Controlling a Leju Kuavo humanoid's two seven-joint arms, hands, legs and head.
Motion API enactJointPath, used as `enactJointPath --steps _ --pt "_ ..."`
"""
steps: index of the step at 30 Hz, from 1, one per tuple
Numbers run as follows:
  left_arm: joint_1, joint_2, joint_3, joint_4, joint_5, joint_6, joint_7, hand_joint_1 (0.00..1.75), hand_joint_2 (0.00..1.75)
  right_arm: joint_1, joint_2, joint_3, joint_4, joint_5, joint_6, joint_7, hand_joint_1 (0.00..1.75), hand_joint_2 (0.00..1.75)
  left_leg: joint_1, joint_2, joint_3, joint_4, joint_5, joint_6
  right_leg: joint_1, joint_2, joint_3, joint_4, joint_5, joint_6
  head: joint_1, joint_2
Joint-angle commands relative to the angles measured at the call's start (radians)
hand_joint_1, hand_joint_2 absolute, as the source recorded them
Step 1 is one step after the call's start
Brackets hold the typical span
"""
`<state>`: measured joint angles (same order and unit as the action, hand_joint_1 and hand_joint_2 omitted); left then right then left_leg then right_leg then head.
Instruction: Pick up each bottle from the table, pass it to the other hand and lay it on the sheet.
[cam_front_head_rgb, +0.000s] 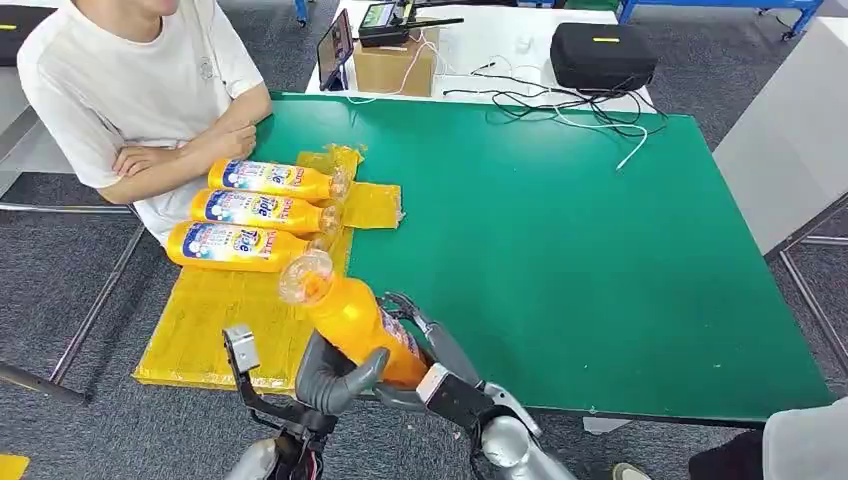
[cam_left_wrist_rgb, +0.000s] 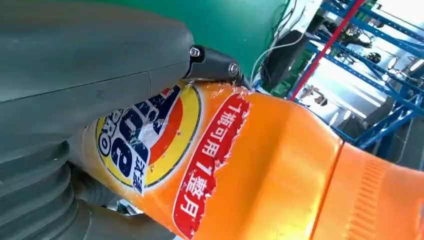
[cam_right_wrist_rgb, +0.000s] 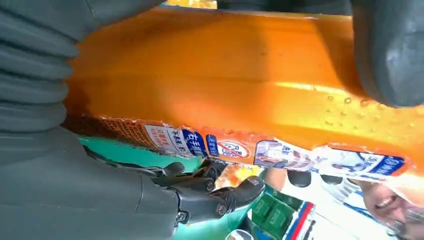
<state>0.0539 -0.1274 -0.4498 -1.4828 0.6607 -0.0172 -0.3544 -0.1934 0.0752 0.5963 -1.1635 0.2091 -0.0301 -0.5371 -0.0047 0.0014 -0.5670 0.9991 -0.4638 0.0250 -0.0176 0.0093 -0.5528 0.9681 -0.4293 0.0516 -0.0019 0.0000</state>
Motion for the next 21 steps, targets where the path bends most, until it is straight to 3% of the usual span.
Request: enactJointPath --steps 1,5,10,14,15,16,19,21 --pt "-0.009 -0.027 0.029 -0.009 -0.042 0.042 -0.030 1.75 1.75 0.034 -0.017 -0.017 -0.041 -0.011 -0.048 -0.003 0.00 0.00 0.001 -0.001 0.000 0.000 0.000 -0.001 0.001 -0.002 0.001 0.000 -0.001 -0.001 0.000 0.000" --pt "-0.021 -0.052 0.054 0.028 -0.265 0.259 -0.131 1.75 1.75 0.095 -0.025 -0.062 -0.089 -0.011 -0.077 -0.021 0.00 0.00 0.001 -0.004 0.001 0.000 0.000 -0.001 0.001 -0.004 0.002 -0.001 -0.001 -0.002 0.000 0.000" --pt "-0.085 -0.024 0.120 0.176 -0.612 0.603 -0.232 1.75 1.75 0.144 -0.014 -0.107 -0.132 0.007 -0.139 -0.054 0.00 0.00 0.001 -0.004 0.001 -0.001 0.001 -0.002 0.002 -0.005 0.003 -0.002 -0.001 -0.003 0.000 0.000" --pt "-0.088 -0.026 0.152 0.198 -0.617 0.585 -0.243 1.75 1.75 0.153 -0.012 -0.113 -0.138 0.010 -0.141 -0.057 0.00 0.00 0.001 -0.002 0.002 -0.001 0.000 -0.002 0.001 -0.003 0.002 -0.001 0.000 -0.003 0.000 0.000" --pt "-0.094 -0.020 0.137 0.224 -0.762 0.696 -0.219 1.75 1.75 0.162 -0.002 -0.128 -0.147 0.053 -0.212 -0.095 0.00 0.00 0.001 -0.002 0.001 -0.001 0.000 -0.002 0.001 -0.003 0.001 -0.001 0.000 -0.002 0.000 0.000" --pt "-0.094 -0.013 0.142 0.239 -0.827 0.712 -0.178 1.75 1.75 0.171 0.000 -0.136 -0.155 0.075 -0.244 -0.104 0.00 0.00 0.001 -0.002 0.000 -0.001 0.000 -0.001 0.001 -0.002 0.001 -0.001 0.000 -0.002 0.000 0.000" --pt "-0.073 -0.030 0.239 0.248 -1.036 0.715 -0.152 1.75 1.75 0.194 0.005 -0.171 -0.193 0.071 -0.253 -0.106 0.00 0.00 0.001 -0.001 0.001 -0.001 0.000 -0.002 0.001 -0.002 0.001 -0.001 -0.001 -0.002 0.000 0.000" --pt "-0.071 -0.068 0.378 0.263 -1.310 0.715 -0.109 1.75 1.75 0.179 0.013 -0.199 -0.173 0.071 -0.256 -0.102 0.00 0.00 0.001 0.000 0.002 -0.001 0.000 -0.002 0.001 -0.001 0.002 -0.002 -0.001 -0.003 0.000 0.000"
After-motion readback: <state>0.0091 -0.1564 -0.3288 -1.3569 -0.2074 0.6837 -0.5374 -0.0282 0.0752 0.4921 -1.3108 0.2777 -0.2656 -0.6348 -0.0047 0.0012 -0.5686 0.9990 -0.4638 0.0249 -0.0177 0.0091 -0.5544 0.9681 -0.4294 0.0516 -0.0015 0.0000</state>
